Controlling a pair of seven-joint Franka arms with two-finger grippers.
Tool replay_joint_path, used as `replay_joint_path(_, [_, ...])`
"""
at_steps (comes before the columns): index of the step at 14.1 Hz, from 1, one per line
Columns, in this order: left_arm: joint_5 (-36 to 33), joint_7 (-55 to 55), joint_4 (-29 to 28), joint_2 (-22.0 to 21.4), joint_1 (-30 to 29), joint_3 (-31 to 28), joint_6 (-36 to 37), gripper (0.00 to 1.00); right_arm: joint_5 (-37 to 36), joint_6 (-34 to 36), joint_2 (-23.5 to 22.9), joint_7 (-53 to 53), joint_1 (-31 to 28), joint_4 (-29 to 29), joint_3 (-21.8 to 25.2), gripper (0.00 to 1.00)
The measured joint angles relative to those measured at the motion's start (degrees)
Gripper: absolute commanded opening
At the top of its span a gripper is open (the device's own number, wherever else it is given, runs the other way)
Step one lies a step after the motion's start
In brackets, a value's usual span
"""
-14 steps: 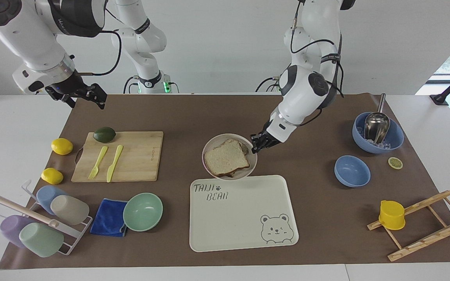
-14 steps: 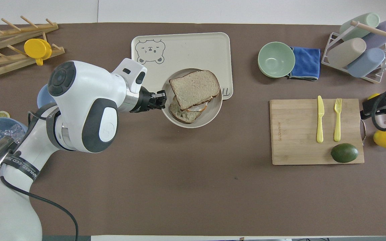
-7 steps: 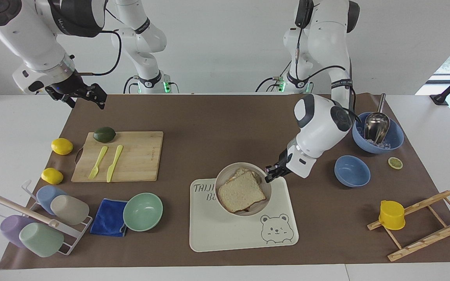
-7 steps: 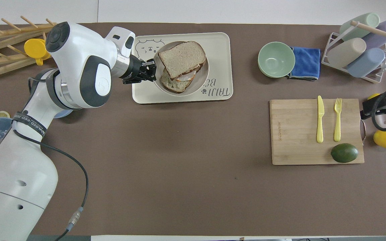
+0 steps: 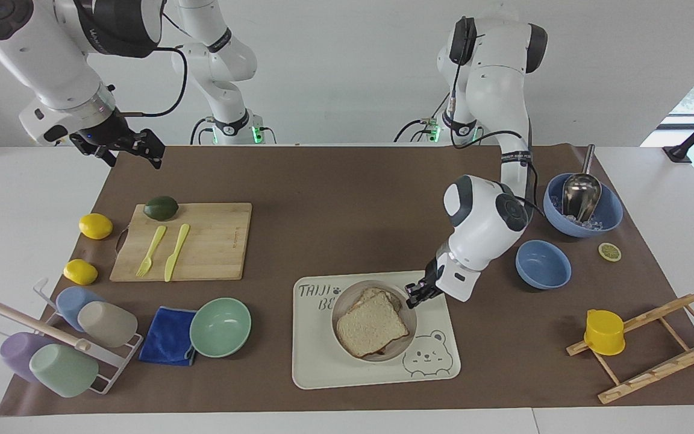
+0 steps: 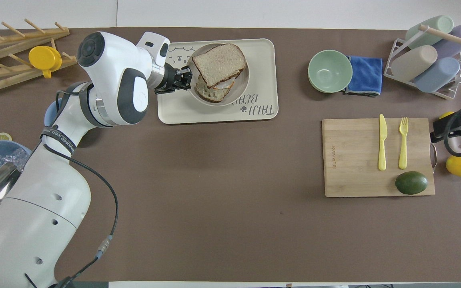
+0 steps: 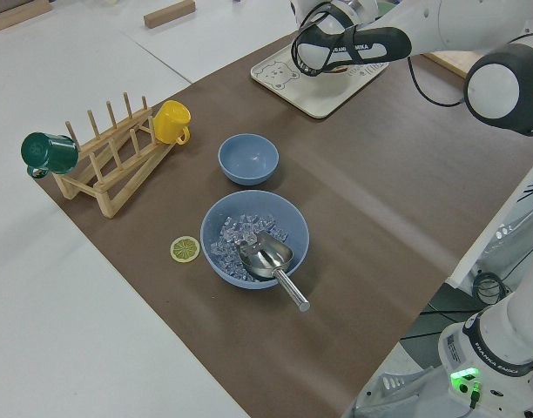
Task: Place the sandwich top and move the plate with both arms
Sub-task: 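Slide the plate with the left gripper onto the bear-print tray, then release the plate and draw the left gripper back from the tray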
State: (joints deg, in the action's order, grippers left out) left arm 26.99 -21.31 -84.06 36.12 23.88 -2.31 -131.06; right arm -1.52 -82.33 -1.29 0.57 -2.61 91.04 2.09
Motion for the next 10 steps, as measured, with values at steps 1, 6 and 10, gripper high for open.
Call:
replay_joint_path(1, [0.00,0.00,-0.95,0.01,0.49,0.02,-1.22,0.00,0.00,0.00,0.00,0.00,0.00,0.00,0.00,1.00])
replay_joint_path(6, [0.00,0.00,-3.85,-0.29,1.70,0.05,-3.39,0.08,0.00,0.00,0.00,0.00,0.00,0.00,0.00,1.00])
replay_joint_path(10, [0.00,0.03,-4.04,-0.49,1.42,-0.15,-3.21,1.00,0.00,0.00,0.00,0.00,0.00,0.00,0.00,1.00])
